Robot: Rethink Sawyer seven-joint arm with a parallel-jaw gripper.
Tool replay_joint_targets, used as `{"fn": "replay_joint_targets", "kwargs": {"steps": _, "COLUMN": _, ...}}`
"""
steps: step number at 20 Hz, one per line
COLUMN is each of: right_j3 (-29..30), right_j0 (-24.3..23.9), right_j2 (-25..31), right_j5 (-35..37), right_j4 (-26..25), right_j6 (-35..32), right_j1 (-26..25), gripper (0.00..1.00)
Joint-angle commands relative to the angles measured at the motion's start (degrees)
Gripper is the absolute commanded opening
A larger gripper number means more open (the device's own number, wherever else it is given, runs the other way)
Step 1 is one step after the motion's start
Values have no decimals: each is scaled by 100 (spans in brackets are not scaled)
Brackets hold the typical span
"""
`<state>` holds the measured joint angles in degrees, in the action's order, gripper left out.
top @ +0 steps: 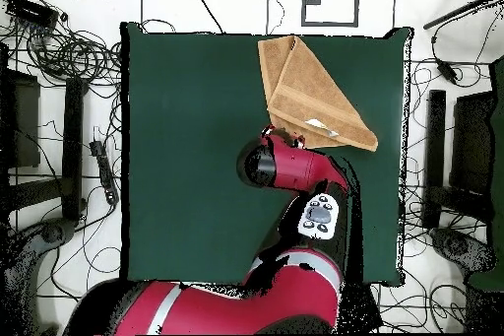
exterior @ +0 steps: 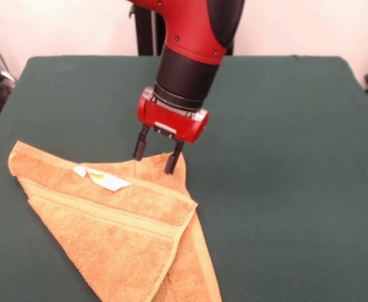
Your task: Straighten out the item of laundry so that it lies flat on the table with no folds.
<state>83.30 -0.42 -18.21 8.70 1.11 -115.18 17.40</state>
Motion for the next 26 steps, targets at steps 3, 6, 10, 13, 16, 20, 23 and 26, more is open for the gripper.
{"fn": "replay_joint_targets", "kwargs": {"steps": 3, "right_j3": 23, "right_j0": -3, "right_j2": 824, "right_j5": 25, "right_j4": 24, "right_j6": -641, "right_j1": -318, "gripper": 100}}
{"fn": "replay_joint_targets", "kwargs": {"steps": 6, "right_j3": -41, "right_j0": 229, "right_j2": 590, "right_j5": 233, "right_j4": 66, "right_j6": -699, "right_j1": -353, "gripper": 100}}
{"fn": "replay_joint_targets", "kwargs": {"steps": 10, "right_j3": 101, "right_j0": 193, "right_j2": 720, "right_j5": 295, "right_j4": 69, "right_j6": -678, "right_j1": -242, "gripper": 100}}
{"fn": "replay_joint_targets", "kwargs": {"steps": 13, "right_j3": 308, "right_j0": 56, "right_j2": 971, "right_j5": 271, "right_j4": 69, "right_j6": -661, "right_j1": -128, "gripper": 100}}
{"fn": "replay_joint_targets", "kwargs": {"steps": 16, "right_j3": 419, "right_j0": -7, "right_j2": 1106, "right_j5": 337, "right_j4": 89, "right_j6": -662, "right_j1": -60, "gripper": 100}}
{"fn": "replay_joint_targets", "kwargs": {"steps": 20, "right_j3": 391, "right_j0": -13, "right_j2": 1123, "right_j5": 386, "right_j4": 113, "right_j6": -674, "right_j1": -99, "gripper": 100}}
{"fn": "replay_joint_targets", "kwargs": {"steps": 23, "right_j3": 396, "right_j0": -57, "right_j2": 1185, "right_j5": 475, "right_j4": 134, "right_j6": -660, "right_j1": -148, "gripper": 100}}
{"fn": "replay_joint_targets", "kwargs": {"steps": 26, "right_j3": 437, "right_j0": 45, "right_j2": 1096, "right_j5": 506, "right_j4": 197, "right_j6": -787, "right_j1": -175, "gripper": 100}}
